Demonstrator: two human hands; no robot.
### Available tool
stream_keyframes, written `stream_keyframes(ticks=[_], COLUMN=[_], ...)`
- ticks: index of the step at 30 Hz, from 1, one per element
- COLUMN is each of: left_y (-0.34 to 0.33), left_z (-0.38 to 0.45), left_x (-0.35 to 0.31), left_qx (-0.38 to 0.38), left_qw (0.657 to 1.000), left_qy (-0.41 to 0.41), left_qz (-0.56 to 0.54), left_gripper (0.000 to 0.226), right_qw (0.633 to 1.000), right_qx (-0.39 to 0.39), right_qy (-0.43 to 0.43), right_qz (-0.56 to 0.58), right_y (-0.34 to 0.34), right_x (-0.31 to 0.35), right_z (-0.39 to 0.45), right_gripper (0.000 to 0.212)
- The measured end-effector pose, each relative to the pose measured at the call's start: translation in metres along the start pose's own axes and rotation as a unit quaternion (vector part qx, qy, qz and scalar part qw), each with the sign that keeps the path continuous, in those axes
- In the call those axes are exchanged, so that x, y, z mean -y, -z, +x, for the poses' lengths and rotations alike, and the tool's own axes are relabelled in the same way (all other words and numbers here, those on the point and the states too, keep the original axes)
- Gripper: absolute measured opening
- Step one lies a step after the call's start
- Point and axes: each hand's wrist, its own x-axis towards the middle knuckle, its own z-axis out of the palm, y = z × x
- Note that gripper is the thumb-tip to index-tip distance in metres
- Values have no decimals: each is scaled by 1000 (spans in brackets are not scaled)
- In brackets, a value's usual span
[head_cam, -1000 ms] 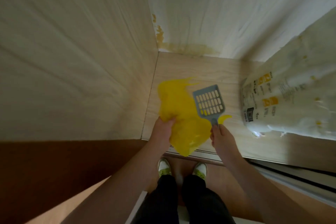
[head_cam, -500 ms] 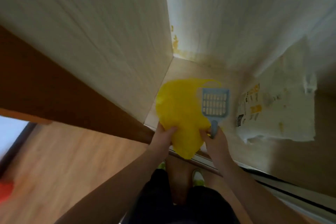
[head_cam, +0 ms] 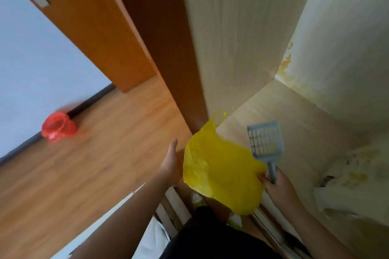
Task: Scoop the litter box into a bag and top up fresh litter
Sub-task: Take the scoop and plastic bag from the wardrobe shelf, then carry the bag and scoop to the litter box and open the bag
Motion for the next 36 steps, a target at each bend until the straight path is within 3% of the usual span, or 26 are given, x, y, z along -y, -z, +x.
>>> stream_keyframes(ticks=[6, 11, 14, 20, 25, 30, 36], left_y=[81, 137, 164, 218, 257, 290, 332], left_z=[-26, -63, -79, -113, -128, -129, -138], left_x=[4, 37, 53, 75, 86, 80, 52], left_qx=[0, -106, -218, -373, -417, -448, -468], left_qw=[997, 979, 957, 895, 862, 827, 791], left_qy=[-22, -123, -180, -233, -252, -267, -276], left_qz=[72, 124, 74, -73, -140, -212, -282], left_gripper=[66, 48, 32, 23, 25, 8, 13], right_qw=[984, 936, 911, 914, 907, 898, 886], right_qx=[132, 264, 310, 300, 310, 321, 348], right_qy=[69, 152, 176, 208, 218, 240, 249], right_qz=[-94, -180, -206, -179, -182, -182, -180], right_y=[-46, -103, -134, -183, -230, -279, -333], right_x=[28, 69, 97, 155, 204, 244, 293], right_z=[16, 20, 22, 42, 58, 61, 56], right_gripper=[17, 28, 30, 31, 33, 32, 24])
